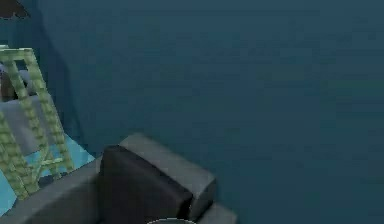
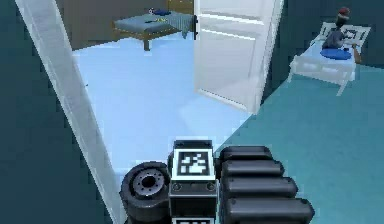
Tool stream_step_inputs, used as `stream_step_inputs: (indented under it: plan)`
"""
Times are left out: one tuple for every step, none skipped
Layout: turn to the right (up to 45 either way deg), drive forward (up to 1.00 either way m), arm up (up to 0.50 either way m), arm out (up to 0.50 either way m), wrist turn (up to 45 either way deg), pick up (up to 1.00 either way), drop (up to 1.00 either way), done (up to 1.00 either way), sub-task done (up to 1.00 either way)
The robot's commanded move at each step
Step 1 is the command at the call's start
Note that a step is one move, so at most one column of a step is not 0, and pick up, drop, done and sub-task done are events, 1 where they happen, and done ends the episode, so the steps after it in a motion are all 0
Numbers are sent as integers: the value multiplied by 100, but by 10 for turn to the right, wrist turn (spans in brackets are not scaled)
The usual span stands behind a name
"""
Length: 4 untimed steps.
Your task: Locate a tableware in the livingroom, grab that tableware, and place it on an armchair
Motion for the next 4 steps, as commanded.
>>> stream_step_inputs:
  plan:
    - [390, 0, 0, 0, 0, 0, 0, 0, 0]
    - [-450, 0, 0, 0, 0, 0, 0, 0, 0]
    - [-450, 0, 0, 0, 0, 0, 0, 0, 0]
    - [-450, 0, 0, 0, 0, 0, 0, 0, 0]
